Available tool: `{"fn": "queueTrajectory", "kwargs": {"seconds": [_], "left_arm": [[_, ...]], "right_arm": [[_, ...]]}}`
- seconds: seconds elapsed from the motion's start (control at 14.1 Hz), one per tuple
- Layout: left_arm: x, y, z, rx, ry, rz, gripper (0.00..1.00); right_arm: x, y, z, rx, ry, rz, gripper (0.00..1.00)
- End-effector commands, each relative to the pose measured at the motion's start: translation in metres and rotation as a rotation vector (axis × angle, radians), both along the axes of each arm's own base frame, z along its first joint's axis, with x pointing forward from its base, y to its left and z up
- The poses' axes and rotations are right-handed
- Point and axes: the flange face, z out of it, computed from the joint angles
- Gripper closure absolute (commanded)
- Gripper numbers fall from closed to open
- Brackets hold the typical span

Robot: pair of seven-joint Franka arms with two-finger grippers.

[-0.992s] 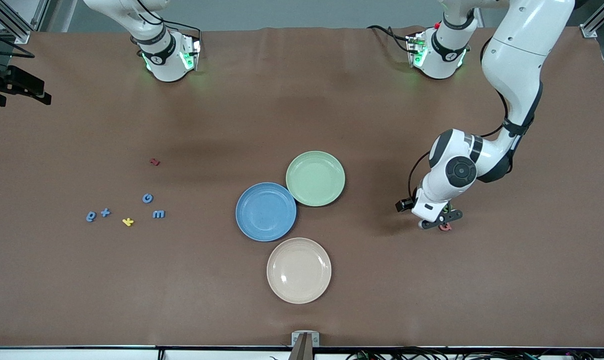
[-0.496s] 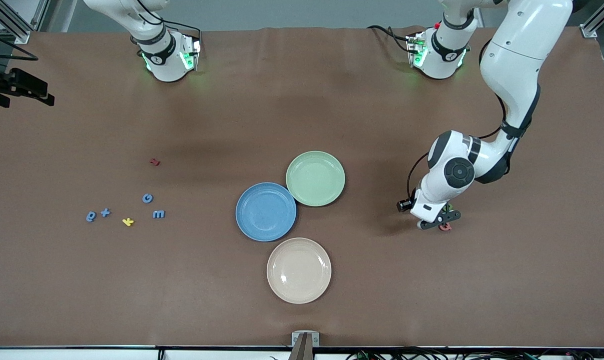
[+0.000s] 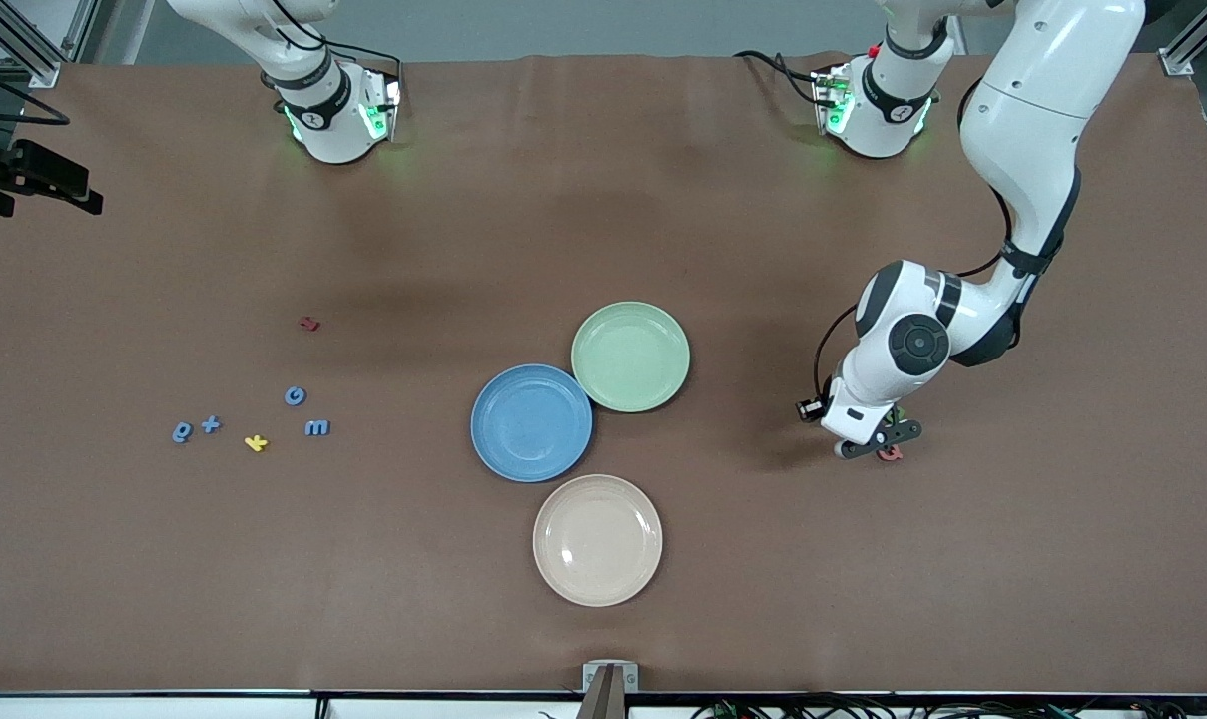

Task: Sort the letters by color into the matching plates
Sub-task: 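Reach the left gripper down and grasp the green letter N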

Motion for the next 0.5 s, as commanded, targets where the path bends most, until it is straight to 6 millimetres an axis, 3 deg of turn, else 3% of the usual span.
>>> {"fn": "queueTrajectory", "kwargs": {"seconds": [0.0,0.14,0.43], "left_arm": [[-0.001,-0.002,-0.001,0.009,-0.007,0.004,0.76],[0.001,0.000,0.004,0.012,-0.010,0.008,0.78],[0.000,-0.007,0.035,0.035,0.007,-0.007,0.79]], "right_arm": [[-0.004,-0.001,0.006,0.009,-0.022,-0.006,0.00],[-0.004,0.000,0.008,0.007,-0.024,-0.003,0.00],[-0.005,-0.001,0.011,0.005,-0.028,-0.006,0.00]]}}
